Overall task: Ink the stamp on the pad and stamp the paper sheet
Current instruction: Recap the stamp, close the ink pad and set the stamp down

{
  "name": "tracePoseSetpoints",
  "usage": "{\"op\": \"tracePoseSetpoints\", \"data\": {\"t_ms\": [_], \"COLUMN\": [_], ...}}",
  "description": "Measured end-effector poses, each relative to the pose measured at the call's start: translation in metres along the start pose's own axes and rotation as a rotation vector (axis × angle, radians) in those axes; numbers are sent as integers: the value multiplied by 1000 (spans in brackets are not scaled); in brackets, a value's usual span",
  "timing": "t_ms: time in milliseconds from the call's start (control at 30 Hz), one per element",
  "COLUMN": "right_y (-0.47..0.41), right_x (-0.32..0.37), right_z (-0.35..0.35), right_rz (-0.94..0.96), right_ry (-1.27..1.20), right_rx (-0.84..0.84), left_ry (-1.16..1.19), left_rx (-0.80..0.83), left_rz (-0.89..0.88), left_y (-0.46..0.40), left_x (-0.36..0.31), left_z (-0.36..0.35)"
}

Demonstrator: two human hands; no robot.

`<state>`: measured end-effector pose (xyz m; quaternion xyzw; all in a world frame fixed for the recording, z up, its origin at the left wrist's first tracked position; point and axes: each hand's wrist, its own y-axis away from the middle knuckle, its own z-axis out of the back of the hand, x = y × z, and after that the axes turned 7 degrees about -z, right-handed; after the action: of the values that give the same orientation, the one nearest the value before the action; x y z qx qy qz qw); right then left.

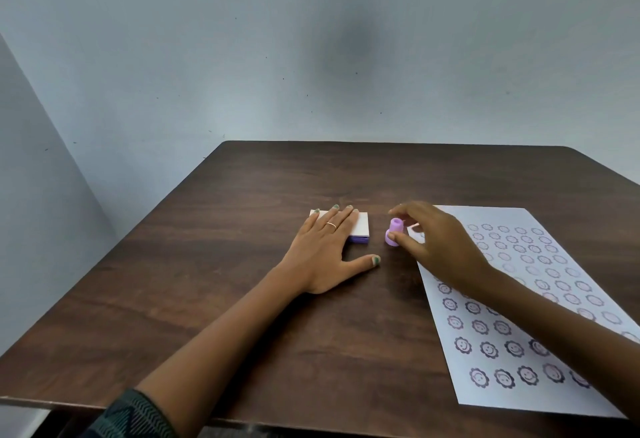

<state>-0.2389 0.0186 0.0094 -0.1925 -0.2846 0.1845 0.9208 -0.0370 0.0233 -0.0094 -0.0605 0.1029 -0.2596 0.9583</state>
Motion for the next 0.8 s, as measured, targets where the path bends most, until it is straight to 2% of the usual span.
{"op": "tracePoseSetpoints", "data": {"t_ms": [533,800], "right_y": [-37,-43], "right_x": [-2,-12], "right_z": [-24,-12], "right_rz": [-71,-68], "right_ry": [-67,-96], "right_rx": [-29,14], "left_ry": [40,19], "left_rx": [6,-74], "left_rz": [-3,-11], "left_y": [-13,-14], "left_x": [9,10], "left_z": [1,-3]}}
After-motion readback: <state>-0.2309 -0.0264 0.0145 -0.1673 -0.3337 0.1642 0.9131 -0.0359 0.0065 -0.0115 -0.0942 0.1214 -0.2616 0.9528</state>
